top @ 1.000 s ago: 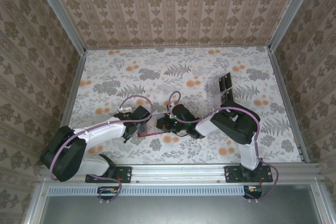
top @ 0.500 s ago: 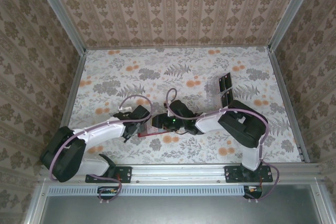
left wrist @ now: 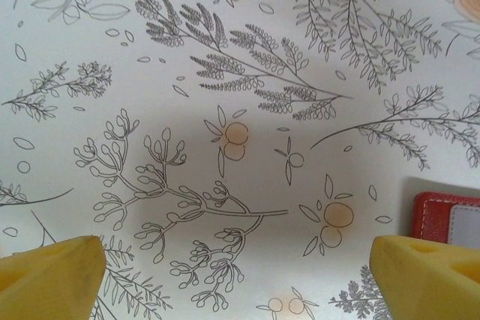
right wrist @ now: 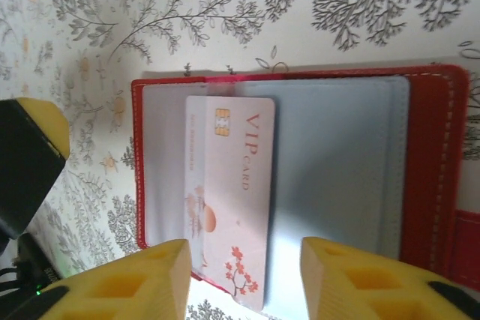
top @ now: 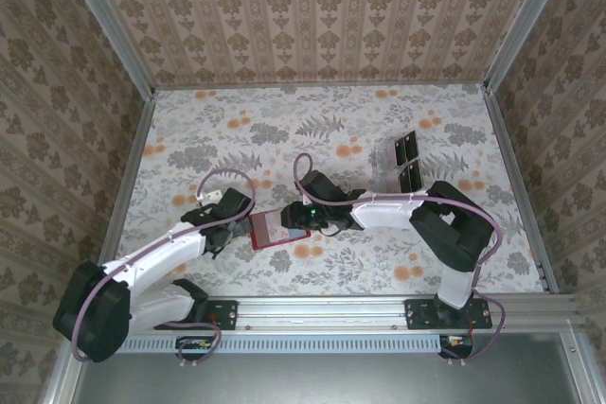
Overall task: Put the credit cards into the card holder
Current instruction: Insert the credit card into the card slot.
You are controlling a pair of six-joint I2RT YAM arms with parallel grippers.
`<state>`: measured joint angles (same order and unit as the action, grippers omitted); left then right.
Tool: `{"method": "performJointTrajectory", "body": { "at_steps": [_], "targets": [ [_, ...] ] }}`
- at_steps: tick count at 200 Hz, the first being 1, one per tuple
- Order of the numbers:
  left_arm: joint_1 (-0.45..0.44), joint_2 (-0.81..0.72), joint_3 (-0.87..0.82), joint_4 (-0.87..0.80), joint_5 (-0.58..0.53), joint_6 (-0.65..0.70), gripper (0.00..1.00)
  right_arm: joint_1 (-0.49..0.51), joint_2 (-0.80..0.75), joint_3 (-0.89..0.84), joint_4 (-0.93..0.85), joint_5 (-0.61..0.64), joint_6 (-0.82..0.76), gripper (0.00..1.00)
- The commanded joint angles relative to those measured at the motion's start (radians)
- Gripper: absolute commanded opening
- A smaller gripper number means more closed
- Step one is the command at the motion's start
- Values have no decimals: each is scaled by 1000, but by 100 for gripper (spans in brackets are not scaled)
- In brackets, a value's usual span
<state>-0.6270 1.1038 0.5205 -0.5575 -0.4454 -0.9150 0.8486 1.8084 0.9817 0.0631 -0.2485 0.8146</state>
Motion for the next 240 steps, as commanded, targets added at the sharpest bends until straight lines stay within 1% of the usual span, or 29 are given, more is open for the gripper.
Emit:
{"method": "performJointTrajectory", "body": {
  "at_steps": [1,7,31,102,153,174,207,240],
  "targets": [
    [3,-6,-29,-8,25,25,100,-6,9,40,-81,47,-48,38],
    [3,-4,-36,-1,29,25,100,-4,18,44,-78,46,-46,36],
    [3,8,-49,9,34,25,100,-3,44,59,-70,38,-42,33],
    [1,108,-39,77,52,41,100,10,114,101,-50,5,-22,31],
    [-2,149,-38,106,60,51,100,24,115,113,-49,-3,-20,15],
    [-4,155,-43,113,60,52,100,30,119,122,-51,-9,-21,11],
    [-7,162,-43,123,60,53,100,45,133,145,-60,-14,-20,7],
    [-10,168,-43,129,62,54,100,62,155,177,-70,-19,-20,7]
  ]
}}
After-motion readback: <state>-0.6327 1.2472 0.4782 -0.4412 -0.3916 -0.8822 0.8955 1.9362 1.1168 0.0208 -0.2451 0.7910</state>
